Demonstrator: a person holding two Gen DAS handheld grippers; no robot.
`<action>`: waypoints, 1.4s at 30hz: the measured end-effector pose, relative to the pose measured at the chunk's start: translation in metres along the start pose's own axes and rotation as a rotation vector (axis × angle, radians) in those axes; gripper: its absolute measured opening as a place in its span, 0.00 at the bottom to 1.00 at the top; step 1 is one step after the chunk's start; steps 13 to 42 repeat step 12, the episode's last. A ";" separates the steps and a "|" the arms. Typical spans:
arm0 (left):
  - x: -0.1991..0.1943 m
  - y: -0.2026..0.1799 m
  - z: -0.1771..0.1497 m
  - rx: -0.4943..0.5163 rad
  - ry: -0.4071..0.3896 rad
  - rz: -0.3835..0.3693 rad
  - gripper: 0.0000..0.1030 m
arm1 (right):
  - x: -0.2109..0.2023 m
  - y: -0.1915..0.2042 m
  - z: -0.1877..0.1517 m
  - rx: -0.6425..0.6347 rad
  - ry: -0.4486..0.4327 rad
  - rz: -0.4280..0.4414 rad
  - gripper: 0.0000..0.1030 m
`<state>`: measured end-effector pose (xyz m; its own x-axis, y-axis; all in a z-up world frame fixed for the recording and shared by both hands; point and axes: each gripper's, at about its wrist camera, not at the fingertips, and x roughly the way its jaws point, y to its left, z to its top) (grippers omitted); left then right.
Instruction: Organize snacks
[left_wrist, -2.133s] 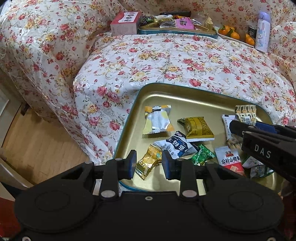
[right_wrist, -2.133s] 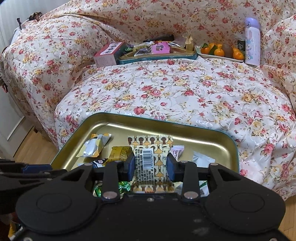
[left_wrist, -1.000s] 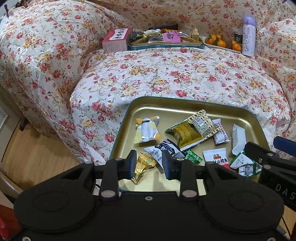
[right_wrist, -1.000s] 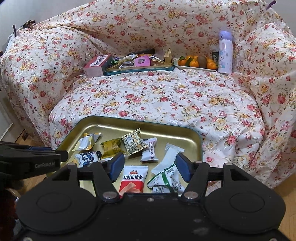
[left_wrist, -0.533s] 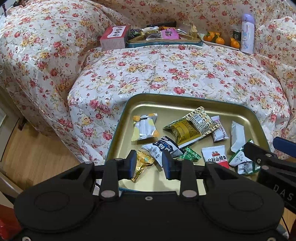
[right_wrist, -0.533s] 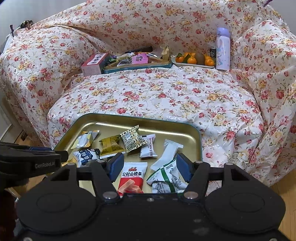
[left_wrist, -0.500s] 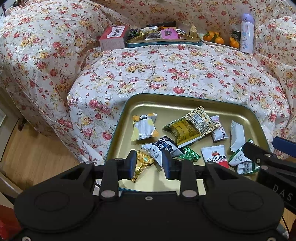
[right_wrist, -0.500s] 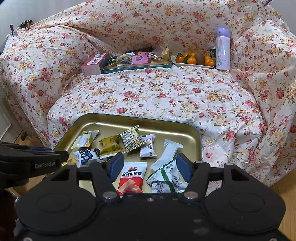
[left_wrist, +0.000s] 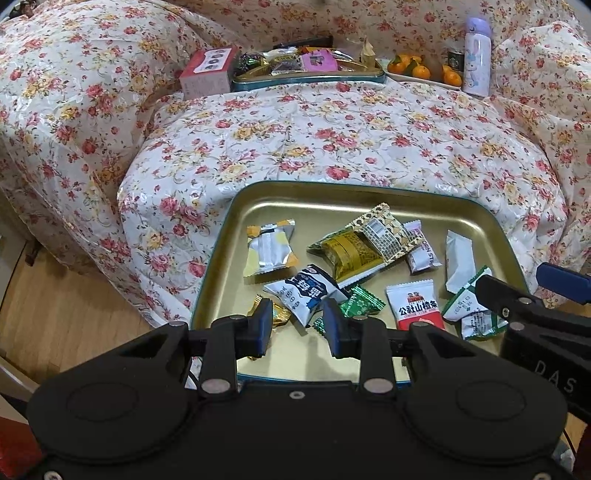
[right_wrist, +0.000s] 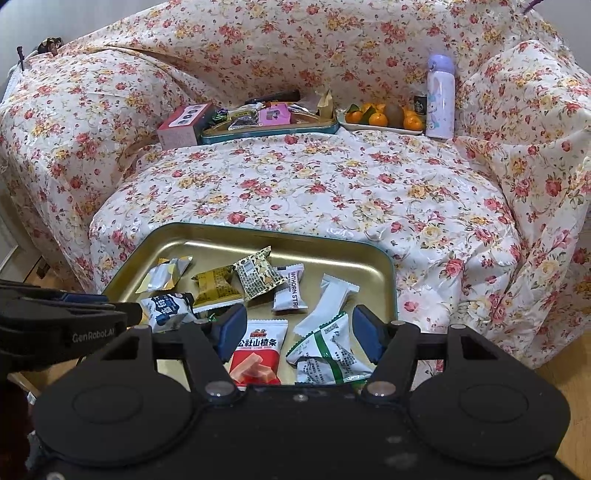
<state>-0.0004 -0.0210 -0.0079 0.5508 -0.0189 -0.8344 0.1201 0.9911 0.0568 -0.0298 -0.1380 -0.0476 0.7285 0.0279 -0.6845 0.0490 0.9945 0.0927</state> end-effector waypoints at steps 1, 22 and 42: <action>0.001 0.000 0.000 0.001 0.004 -0.005 0.39 | 0.000 -0.001 0.000 0.001 0.000 -0.002 0.64; 0.005 -0.007 -0.002 0.024 0.021 -0.024 0.40 | 0.002 -0.002 -0.002 0.011 0.009 -0.010 0.64; 0.005 -0.007 -0.002 0.024 0.021 -0.024 0.40 | 0.002 -0.002 -0.002 0.011 0.009 -0.010 0.64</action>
